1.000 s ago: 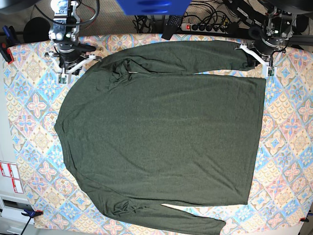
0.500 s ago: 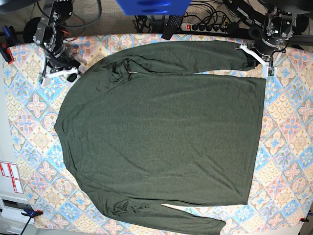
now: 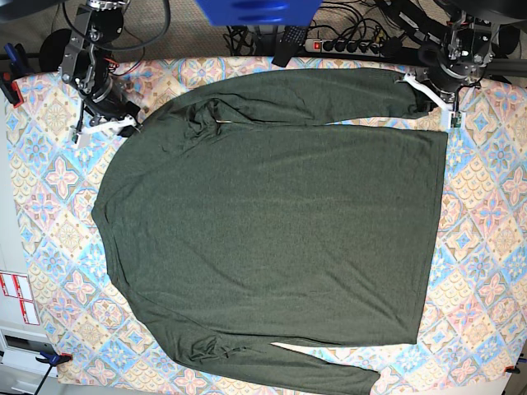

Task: Fold the T-shirt properly
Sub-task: 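Move the right gripper to the other shoulder corner and grasp it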

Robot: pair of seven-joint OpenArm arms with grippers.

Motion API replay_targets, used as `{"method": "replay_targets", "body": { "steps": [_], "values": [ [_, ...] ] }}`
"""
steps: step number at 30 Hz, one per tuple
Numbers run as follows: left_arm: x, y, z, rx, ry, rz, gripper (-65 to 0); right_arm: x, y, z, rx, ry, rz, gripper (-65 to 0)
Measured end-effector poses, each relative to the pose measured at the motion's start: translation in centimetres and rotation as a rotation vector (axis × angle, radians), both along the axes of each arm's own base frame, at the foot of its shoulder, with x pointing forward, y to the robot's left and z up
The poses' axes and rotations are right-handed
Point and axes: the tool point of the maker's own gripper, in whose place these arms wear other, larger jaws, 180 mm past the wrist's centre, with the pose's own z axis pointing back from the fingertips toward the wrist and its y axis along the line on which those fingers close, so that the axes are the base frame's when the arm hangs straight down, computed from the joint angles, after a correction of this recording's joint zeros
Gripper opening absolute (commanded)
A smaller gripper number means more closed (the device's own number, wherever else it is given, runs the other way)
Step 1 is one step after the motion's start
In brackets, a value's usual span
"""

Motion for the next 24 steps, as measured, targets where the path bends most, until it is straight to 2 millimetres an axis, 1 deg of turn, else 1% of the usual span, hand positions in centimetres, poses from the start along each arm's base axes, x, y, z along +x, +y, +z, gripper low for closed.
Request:
{"method": "replay_targets", "body": {
  "steps": [4,6,7,9,13,17,20,22,24],
  "values": [
    [0.0,0.0,0.0,0.001,0.0,0.0,-65.0,1.8,1.6,0.2,0.015,-0.018,0.045,-42.7],
    [0.0,0.0,0.0,0.0,-0.001,0.0,-65.0,1.9,2.8,-0.4,0.04,-0.012,0.069,-42.7],
    [0.0,0.0,0.0,0.0,0.0,0.0,-65.0,1.6,3.3,-0.8,0.051,0.002,0.077,-42.7],
    [0.0,0.0,0.0,0.0,-0.001,0.0,-65.0,1.4,3.3,-1.2,0.064,-0.007,0.06,-42.1],
    [0.0,0.0,0.0,0.001,0.0,0.002,-65.0,1.2,3.2,-1.7,0.072,0.005,0.068,-39.0],
    [0.0,0.0,0.0,0.0,-0.001,0.0,-65.0,1.2,3.1,-1.8,0.075,-0.001,0.062,-38.7],
    [0.0,0.0,0.0,0.001,0.0,0.002,-65.0,1.9,3.2,-1.5,0.076,-0.009,0.065,-39.1],
    [0.0,0.0,0.0,-0.001,0.0,-0.001,-65.0,2.7,3.0,-1.3,0.068,-0.017,0.058,-39.1],
    [0.0,0.0,0.0,0.0,0.0,0.0,-65.0,3.0,2.7,-1.3,0.058,-0.013,0.053,-39.1]
  ]
}}
